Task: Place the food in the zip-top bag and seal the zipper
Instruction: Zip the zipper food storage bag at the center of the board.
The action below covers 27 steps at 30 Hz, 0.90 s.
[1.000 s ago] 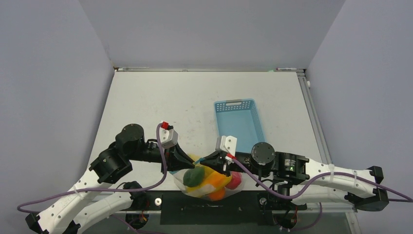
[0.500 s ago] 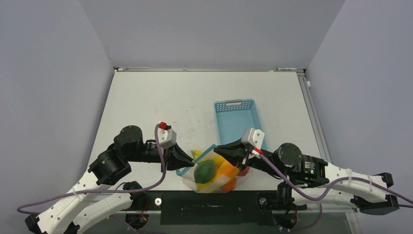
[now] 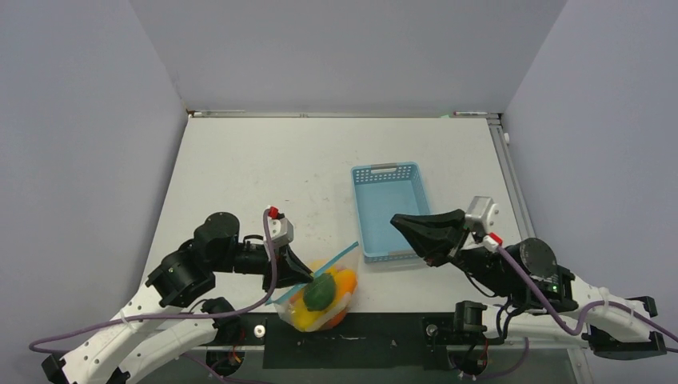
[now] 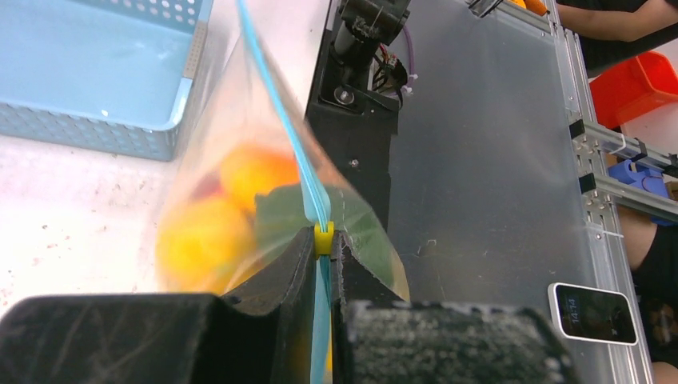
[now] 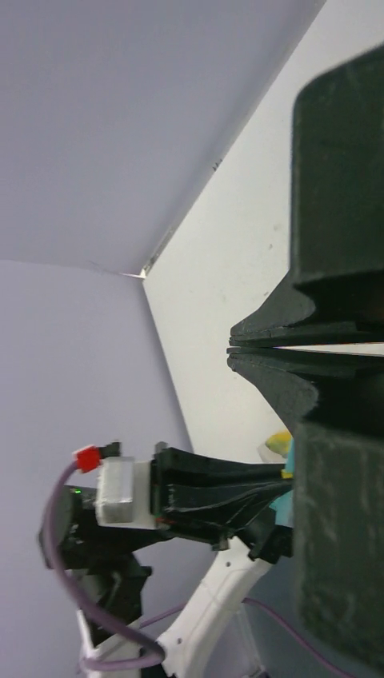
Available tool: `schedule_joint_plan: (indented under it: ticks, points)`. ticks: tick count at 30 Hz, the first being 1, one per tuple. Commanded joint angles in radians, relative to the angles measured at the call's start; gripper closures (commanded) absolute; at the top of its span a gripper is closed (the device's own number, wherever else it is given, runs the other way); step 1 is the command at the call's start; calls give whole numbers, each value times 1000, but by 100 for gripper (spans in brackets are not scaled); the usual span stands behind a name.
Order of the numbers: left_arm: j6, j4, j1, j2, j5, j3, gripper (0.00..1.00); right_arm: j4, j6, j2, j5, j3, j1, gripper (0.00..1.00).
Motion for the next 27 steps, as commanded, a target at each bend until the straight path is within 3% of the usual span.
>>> schedule_joint_plan:
  ticks: [1, 9, 19, 23, 27]
  points:
    - [-22, 19, -3, -4, 6, 19, 100, 46, -8, -14, 46, 51, -6, 95]
    - [-15, 12, -5, 42, 31, 50, 100, -42, -1, 32, -13, 97, -5, 94]
    - [-14, -3, -4, 78, 40, 74, 100, -165, -21, 137, -103, 153, -5, 56]
    - [-10, -19, -4, 103, 53, 103, 100, -236, -38, 203, -173, 196, -5, 44]
    - [4, -49, -4, 129, 48, 134, 100, -294, -67, 261, -249, 237, -5, 40]
